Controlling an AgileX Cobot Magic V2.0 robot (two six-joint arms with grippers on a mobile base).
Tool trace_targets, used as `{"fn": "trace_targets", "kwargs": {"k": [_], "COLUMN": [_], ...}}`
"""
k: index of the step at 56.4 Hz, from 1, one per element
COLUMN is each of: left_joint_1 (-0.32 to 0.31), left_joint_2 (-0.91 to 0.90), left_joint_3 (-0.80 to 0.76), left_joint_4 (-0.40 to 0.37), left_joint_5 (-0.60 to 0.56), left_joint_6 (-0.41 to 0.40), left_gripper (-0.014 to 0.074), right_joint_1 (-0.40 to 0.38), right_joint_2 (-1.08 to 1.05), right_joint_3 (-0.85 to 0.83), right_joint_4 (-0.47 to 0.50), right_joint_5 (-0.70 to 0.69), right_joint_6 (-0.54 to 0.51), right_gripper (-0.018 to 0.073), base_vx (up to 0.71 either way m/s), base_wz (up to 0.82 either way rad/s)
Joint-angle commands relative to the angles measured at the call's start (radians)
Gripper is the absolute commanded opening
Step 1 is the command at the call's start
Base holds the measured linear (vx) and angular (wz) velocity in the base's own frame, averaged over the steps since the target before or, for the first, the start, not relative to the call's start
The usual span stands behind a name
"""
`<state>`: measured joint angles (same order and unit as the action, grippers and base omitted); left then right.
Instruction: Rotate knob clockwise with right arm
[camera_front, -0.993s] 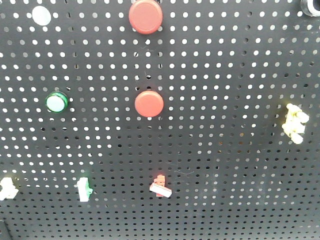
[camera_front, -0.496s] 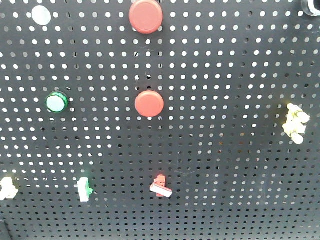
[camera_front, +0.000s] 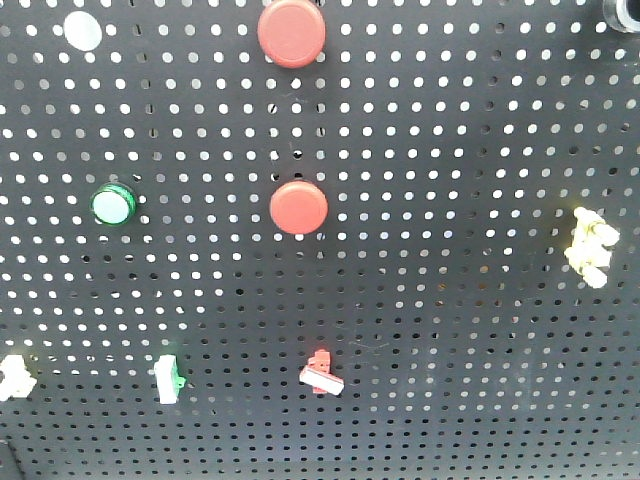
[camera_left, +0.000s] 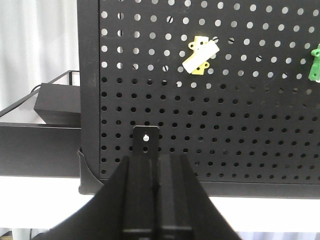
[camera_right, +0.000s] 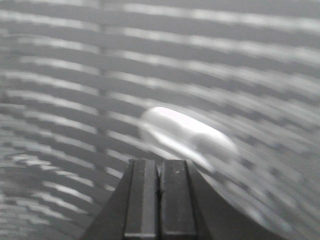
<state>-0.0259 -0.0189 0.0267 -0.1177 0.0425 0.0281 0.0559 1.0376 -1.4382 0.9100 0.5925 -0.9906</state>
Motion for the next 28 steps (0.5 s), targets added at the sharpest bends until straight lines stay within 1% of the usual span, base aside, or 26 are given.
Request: {"fn": "trace_targets", "kwargs": {"k": [1,5,8,11,14,20,26,28], "left_joint_1": [0.003,0.003,0.003,0.003,0.003,0.003,0.003,0.003], "left_joint_2": [0.003,0.003,0.003,0.003,0.003,0.003,0.003,0.003], "left_joint_3": [0.013,0.013,0.013,0.013,0.013,0.013,0.013,0.013], "left_joint_4": [-0.008,-0.008,-0.008,-0.008,-0.008,-0.008,-0.008,-0.008], "left_joint_5": [-0.082,-0.082,-0.082,-0.082,-0.082,-0.082,-0.082,-0.082], "left_joint_6": [-0.01,-0.01,-0.01,-0.01,-0.01,-0.01,-0.01,-0.01], "left_gripper": [-0.0006,-0.0006,-0.0006,-0.0006,-0.0006,-0.0006,-0.0006,-0.0006], "right_joint_1": [0.084,0.153,0.199,0.227,0.246,0.247,0.242,0.243], "right_joint_2": [0.042,0.066,0.068,0.068,0.06,0.03,-0.006,-0.014], "right_joint_3": [-0.065,-0.078,-0.08,-0.08,-0.08,-0.08,-0.08,-0.08], "right_joint_4": [0.138,0.098,0.025,-0.059,-0.152,-0.323,-0.473,-0.506], "right_joint_5": [0.011,0.014,-0.018,-0.063,-0.125,-0.214,-0.231,-0.231], "right_joint_6": [-0.242,-0.336,-0.387,-0.397,-0.382,-0.32,-0.257,-0.239], "right_gripper": [-0.0009,-0.0009,-0.0009,-0.0009,-0.0009,-0.0007,0.0001,0.0005], "base_vx": [0.0,0.0,0.0,0.0,0.0,0.0,0.0,0.0], "base_wz": [0.0,0.0,0.0,0.0,0.0,0.0,0.0,0.0]}}
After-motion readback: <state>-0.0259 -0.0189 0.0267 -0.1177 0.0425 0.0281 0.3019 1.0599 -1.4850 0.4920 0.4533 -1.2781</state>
